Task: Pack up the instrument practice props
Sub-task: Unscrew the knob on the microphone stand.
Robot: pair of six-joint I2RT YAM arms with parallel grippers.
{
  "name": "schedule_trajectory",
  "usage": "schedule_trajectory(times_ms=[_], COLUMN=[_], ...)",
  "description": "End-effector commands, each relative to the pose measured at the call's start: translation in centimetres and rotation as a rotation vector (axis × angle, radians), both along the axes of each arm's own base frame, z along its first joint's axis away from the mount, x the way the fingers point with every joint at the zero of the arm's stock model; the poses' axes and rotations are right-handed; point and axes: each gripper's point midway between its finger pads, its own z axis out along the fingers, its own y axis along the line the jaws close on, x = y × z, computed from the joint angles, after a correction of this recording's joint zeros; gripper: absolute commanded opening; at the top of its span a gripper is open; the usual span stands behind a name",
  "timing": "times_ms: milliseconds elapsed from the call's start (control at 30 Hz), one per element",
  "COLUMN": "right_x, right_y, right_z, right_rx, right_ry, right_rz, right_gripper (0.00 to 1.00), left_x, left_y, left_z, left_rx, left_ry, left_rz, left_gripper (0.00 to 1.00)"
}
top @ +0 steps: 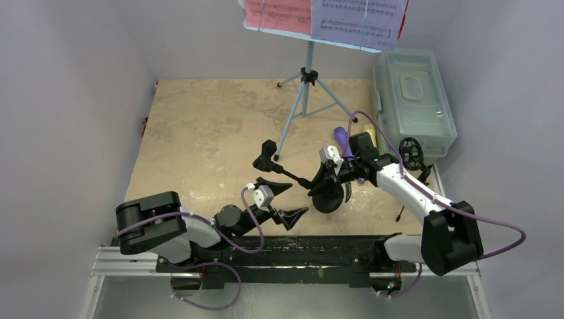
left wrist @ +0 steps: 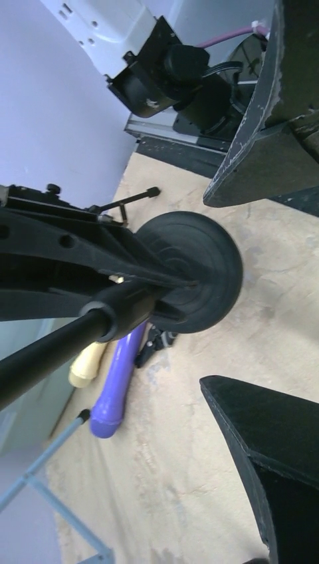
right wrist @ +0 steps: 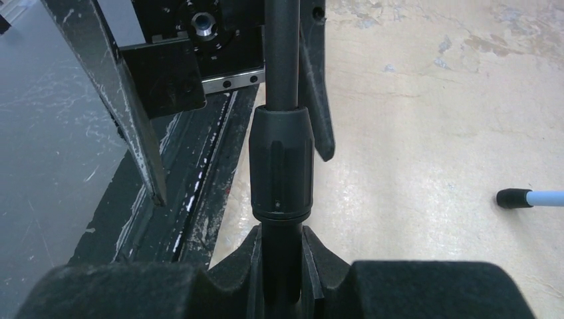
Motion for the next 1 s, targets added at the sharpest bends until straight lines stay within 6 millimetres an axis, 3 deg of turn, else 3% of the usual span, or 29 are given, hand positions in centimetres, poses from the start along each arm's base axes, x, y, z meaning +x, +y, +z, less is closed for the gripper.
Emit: schedule_trajectory(times_ms=[0, 433, 633, 767, 867, 967], right_x=[-0.3, -0.8, -0.8, -0.7, -0.5, 0.3], right_y=[0.7, 0.6, 0.6, 0.6, 0.6, 0.6], right_z=[3.0, 3.1, 2.9, 2.9, 2.8, 2.7], right_rx=[0.092, 0.110, 0.105, 0.103, 0.093, 0.073], right_ry=[-0.077, -0.083, -0.082, -0.087, -0.094, -0.104], right_rz=[0.064, 0.089, 0.086, 0.083, 0.075, 0.046], right_gripper=[0.00, 0.00, 0.00, 0.00, 0.00, 0.00], left_x=[0.1, 1.5, 1.1, 1.0, 1.6, 2.4], left_y=[1.0, 0.4, -0.2, -0.6, -0.4, 0.0], left_z=[9.7, 12.0, 12.8, 12.8, 12.5, 12.3], left_rx=[-0.304, -0.366, -0.390, -0.394, -0.414, -0.458], left_ry=[-0.202, -0.221, -0.219, -0.209, -0.157, -0.076], left_rz=[-0.005, 0.008, -0.034, -0.047, -0.022, 0.013], left_gripper=[0.96, 0.69, 0.49, 0.27, 0.02, 0.00])
